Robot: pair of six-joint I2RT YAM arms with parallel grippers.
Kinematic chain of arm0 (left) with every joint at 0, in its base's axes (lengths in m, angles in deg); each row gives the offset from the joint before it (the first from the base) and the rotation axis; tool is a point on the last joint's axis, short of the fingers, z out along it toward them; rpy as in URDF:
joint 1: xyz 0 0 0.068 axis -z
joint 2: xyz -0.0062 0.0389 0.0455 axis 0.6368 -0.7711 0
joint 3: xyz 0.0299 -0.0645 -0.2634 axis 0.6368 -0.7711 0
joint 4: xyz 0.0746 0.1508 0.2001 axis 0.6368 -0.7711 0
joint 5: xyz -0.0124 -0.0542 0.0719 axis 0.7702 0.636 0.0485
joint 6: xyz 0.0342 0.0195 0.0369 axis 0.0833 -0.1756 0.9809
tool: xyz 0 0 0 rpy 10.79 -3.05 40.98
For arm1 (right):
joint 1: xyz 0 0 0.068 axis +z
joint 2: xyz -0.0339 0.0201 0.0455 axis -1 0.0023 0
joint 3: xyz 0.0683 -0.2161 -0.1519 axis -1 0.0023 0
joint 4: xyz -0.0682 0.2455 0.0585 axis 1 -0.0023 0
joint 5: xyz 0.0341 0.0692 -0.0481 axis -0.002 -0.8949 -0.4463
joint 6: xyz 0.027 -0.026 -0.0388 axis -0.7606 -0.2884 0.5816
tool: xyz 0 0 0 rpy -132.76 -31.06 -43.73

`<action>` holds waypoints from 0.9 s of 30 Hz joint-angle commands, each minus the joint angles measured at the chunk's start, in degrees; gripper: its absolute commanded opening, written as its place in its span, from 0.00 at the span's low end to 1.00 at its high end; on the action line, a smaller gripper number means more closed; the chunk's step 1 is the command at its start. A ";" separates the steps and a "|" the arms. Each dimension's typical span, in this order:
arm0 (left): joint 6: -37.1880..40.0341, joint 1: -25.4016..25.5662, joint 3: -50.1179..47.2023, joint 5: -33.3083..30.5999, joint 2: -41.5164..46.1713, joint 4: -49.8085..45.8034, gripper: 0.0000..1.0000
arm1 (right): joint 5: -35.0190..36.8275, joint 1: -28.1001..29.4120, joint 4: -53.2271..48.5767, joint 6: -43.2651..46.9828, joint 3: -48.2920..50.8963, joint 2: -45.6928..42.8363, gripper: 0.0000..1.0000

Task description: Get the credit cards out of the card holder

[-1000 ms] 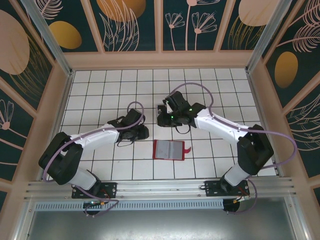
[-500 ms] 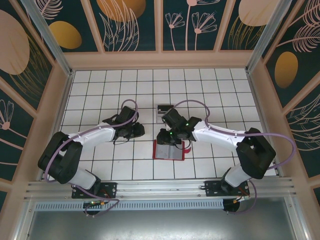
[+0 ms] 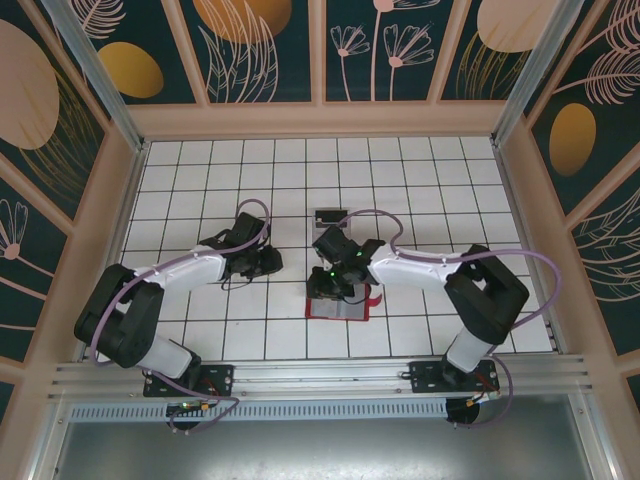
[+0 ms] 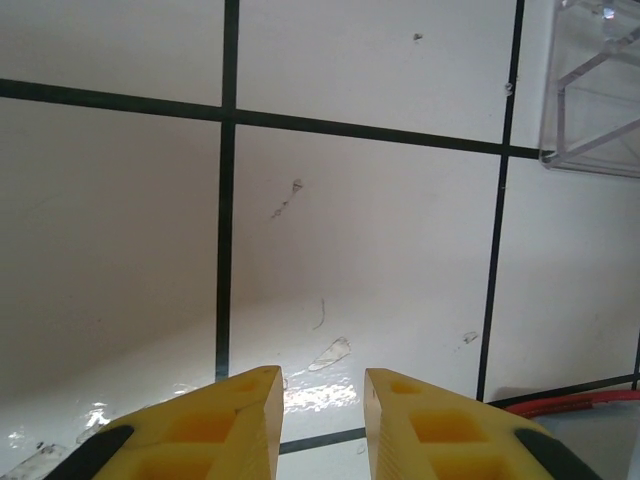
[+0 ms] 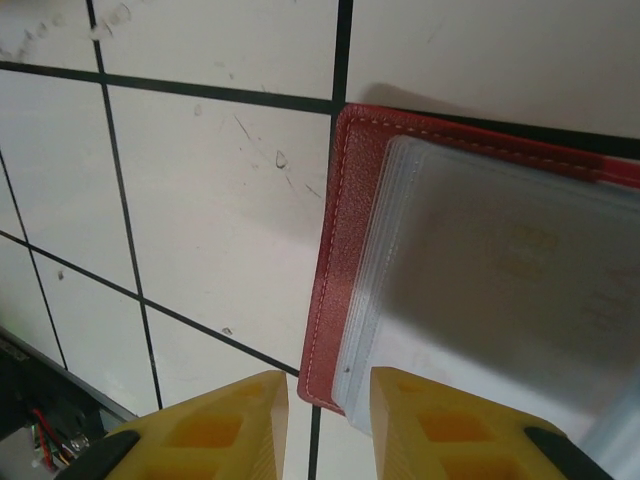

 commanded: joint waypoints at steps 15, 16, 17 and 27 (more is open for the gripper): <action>0.41 -0.30 -1.63 1.52 1.79 1.41 0.30 | -0.66 1.06 0.99 0.73 -2.54 5.27 0.29; 0.50 -0.32 -1.54 1.60 1.82 1.33 0.30 | -0.27 1.07 0.69 0.78 -2.49 5.29 0.29; 0.56 -0.27 -1.47 1.73 1.78 1.33 0.29 | 0.14 1.06 0.22 0.71 -2.36 5.20 0.29; 0.12 -0.27 -1.26 5.01 2.30 2.78 0.29 | 2.37 1.11 -1.90 0.13 -0.46 2.24 0.30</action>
